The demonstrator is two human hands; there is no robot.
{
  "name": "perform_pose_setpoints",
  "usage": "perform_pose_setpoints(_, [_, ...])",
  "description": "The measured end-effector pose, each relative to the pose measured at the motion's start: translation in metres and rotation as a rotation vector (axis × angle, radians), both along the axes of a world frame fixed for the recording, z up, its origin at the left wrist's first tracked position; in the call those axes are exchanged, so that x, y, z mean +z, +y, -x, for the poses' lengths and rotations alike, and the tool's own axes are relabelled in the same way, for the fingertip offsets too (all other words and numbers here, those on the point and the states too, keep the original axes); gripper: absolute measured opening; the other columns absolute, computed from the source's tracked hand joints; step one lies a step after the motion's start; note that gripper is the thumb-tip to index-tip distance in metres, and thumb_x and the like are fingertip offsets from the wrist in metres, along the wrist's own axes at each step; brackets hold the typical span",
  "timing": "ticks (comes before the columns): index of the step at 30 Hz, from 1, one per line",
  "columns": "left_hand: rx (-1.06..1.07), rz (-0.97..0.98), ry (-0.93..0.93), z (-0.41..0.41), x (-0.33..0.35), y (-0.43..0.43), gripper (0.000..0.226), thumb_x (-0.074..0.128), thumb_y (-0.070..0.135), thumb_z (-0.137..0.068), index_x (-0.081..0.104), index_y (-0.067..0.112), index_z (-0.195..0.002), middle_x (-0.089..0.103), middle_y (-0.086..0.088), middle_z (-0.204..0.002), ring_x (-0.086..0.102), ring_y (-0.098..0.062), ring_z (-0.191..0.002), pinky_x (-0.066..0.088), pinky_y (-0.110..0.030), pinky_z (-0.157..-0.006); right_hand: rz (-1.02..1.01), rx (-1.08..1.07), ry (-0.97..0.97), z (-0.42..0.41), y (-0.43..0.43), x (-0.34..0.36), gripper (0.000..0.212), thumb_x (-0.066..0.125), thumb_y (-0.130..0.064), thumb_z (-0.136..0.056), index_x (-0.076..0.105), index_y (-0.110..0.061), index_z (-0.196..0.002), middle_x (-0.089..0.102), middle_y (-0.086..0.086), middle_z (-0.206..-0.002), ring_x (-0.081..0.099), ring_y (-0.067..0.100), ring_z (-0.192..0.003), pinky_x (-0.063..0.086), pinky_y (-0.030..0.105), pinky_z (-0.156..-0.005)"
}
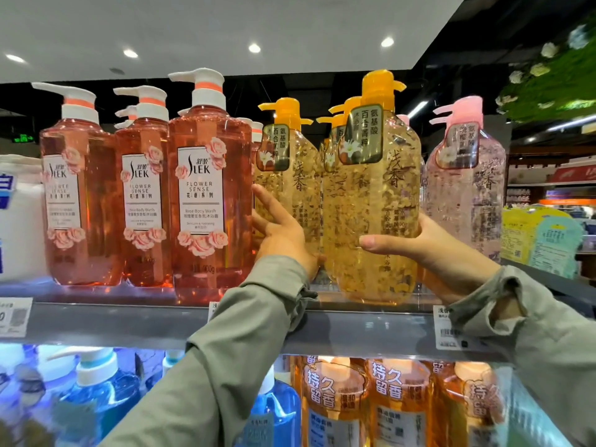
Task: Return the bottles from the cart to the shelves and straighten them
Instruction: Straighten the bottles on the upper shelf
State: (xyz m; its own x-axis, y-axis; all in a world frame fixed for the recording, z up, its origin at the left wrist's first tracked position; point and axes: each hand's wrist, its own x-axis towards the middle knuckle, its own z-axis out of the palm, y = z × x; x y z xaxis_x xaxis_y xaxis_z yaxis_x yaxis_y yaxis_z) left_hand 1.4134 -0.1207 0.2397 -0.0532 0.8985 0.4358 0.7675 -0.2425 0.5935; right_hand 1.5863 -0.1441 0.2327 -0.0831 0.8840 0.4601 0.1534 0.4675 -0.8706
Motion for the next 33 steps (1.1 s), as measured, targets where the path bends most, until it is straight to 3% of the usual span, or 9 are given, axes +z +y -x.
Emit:
perform_pose_setpoints(5, [-0.025, -0.024, 0.009, 0.006, -0.004, 0.002, 0.126, 0.069, 0.033, -0.084, -0.046, 0.011, -0.130, -0.017, -0.032, -0.149, 0.022, -0.042, -0.140, 0.024, -0.043, -0.112, 0.008, 0.010, 0.004, 0.001, -0.004, -0.001, 0.133, 0.095, -0.048, -0.025, 0.035, -0.022, -0.140, 0.061, 0.004, -0.127, 0.059, 0.025, -0.115, 0.042, 0.053, -0.103])
perform_pose_setpoints(8, [-0.061, -0.056, 0.002, 0.009, -0.007, 0.000, 0.126, 0.070, 0.031, -0.083, -0.046, 0.014, -0.130, -0.016, -0.033, -0.149, 0.028, -0.042, -0.138, 0.027, -0.040, -0.111, 0.002, 0.020, 0.020, 0.001, -0.005, -0.001, 0.123, 0.094, -0.042, -0.030, 0.038, -0.022, -0.138, 0.064, 0.003, -0.122, 0.062, 0.024, -0.112, 0.043, 0.052, -0.101])
perform_pose_setpoints(16, [-0.203, -0.145, -0.079, 0.016, -0.015, -0.011, 0.128, 0.076, 0.034, -0.076, -0.034, 0.021, -0.140, -0.013, -0.033, -0.151, 0.012, -0.039, -0.142, 0.017, -0.035, -0.113, -0.047, 0.021, 0.096, 0.000, -0.010, -0.002, 0.104, 0.091, -0.024, -0.040, 0.043, -0.020, -0.131, 0.068, 0.003, -0.113, 0.066, 0.021, -0.102, 0.050, 0.047, -0.093])
perform_pose_setpoints(22, [-0.216, -0.157, -0.046, 0.017, -0.016, -0.013, 0.129, 0.075, 0.038, -0.075, -0.034, 0.019, -0.140, -0.013, -0.033, -0.151, 0.011, -0.036, -0.143, 0.015, -0.034, -0.113, -0.052, 0.004, 0.080, 0.000, -0.010, -0.002, 0.115, 0.091, -0.032, -0.036, 0.038, -0.021, -0.137, 0.064, 0.004, -0.121, 0.062, 0.024, -0.109, 0.048, 0.049, -0.096])
perform_pose_setpoints(25, [-0.212, -0.124, 0.019, 0.015, -0.015, -0.011, 0.130, 0.072, 0.042, -0.077, -0.043, 0.018, -0.133, -0.015, -0.029, -0.152, 0.020, -0.036, -0.142, 0.017, -0.038, -0.114, -0.065, 0.020, 0.089, -0.001, -0.010, -0.002, 0.109, 0.092, -0.026, -0.041, 0.038, -0.020, -0.136, 0.065, 0.004, -0.118, 0.064, 0.023, -0.106, 0.048, 0.050, -0.096])
perform_pose_setpoints(29, [-0.193, -0.123, 0.046, 0.015, -0.016, -0.007, 0.137, 0.076, 0.043, -0.073, -0.048, 0.020, -0.128, -0.013, -0.027, -0.153, 0.025, -0.039, -0.140, 0.020, -0.043, -0.115, -0.075, -0.010, 0.070, 0.001, -0.008, -0.004, 0.128, 0.094, -0.039, -0.029, 0.035, -0.019, -0.141, 0.062, 0.004, -0.124, 0.061, 0.023, -0.111, 0.044, 0.050, -0.102])
perform_pose_setpoints(33, [-0.202, -0.115, 0.046, 0.017, -0.015, -0.006, 0.137, 0.076, 0.042, -0.073, -0.048, 0.021, -0.128, -0.011, -0.027, -0.153, 0.027, -0.038, -0.139, 0.021, -0.041, -0.113, -0.088, 0.008, 0.064, 0.004, -0.008, -0.002, 0.117, 0.090, -0.034, -0.034, 0.037, -0.022, -0.138, 0.064, 0.002, -0.121, 0.063, 0.021, -0.109, 0.046, 0.050, -0.100])
